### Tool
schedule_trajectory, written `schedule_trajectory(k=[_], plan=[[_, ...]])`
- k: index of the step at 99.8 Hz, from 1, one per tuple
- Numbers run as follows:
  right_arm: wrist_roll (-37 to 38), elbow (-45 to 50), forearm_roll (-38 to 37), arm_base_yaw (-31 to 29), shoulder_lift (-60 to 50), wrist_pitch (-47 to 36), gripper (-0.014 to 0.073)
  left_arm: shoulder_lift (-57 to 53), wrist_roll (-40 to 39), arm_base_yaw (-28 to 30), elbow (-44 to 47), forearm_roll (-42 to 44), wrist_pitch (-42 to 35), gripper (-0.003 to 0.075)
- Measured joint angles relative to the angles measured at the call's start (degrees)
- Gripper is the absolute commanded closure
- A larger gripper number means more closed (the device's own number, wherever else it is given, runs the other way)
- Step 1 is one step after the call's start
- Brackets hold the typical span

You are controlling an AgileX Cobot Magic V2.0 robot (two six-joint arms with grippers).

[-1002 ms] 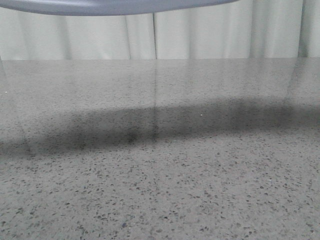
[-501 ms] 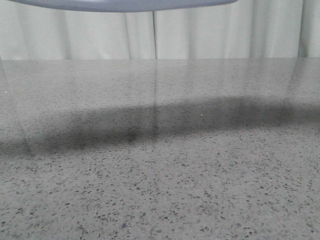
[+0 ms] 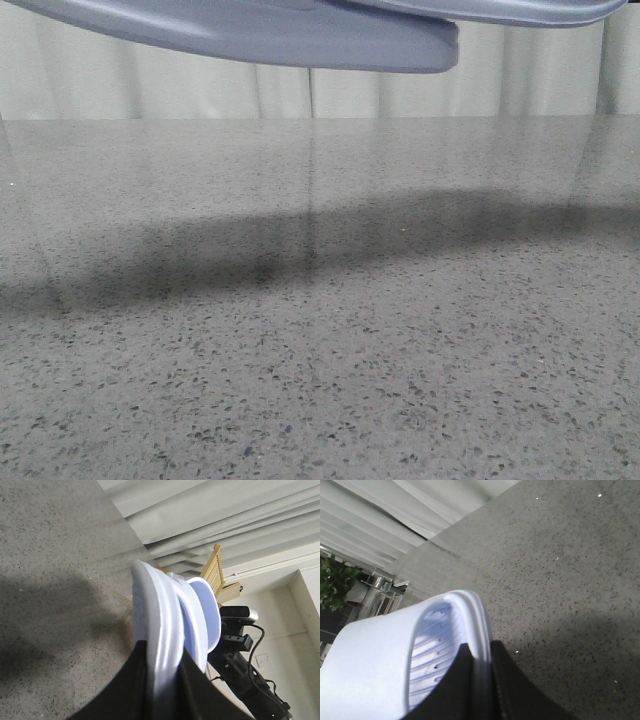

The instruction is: Insert blue slippers together front up

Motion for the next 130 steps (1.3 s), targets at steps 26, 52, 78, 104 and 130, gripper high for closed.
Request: schedule_trajectory(k=[26,52,78,104,130], plan=[[-5.13,-1.50,1.92,-0.08,4.47,2.87,0.0701,0.34,-0.06,0.00,0.00,0.00,0.17,0.0705],[-6.49,-3.94,2.12,-0.08,6.68,3.60,0.0701,2.39,-0.06,0.00,0.00,-0.04,2.24,0.0705],[-7.15,-4.35,2.12,0.79,8.30,3.45,0.0701,2.74,-0.06,0.00,0.00,-0.04,3.49,0.0705],[-7.50,-4.49,2.37,2.75,8.62,2.39,0.0701,2.74,-0.06,0.00,0.00,-0.04,3.52,0.0705],[-7.50,-4.49,2.37,2.92,8.62,2.39,0.0701,2.74,0.66,0.00,0.00,-0.04,6.39,0.0705]])
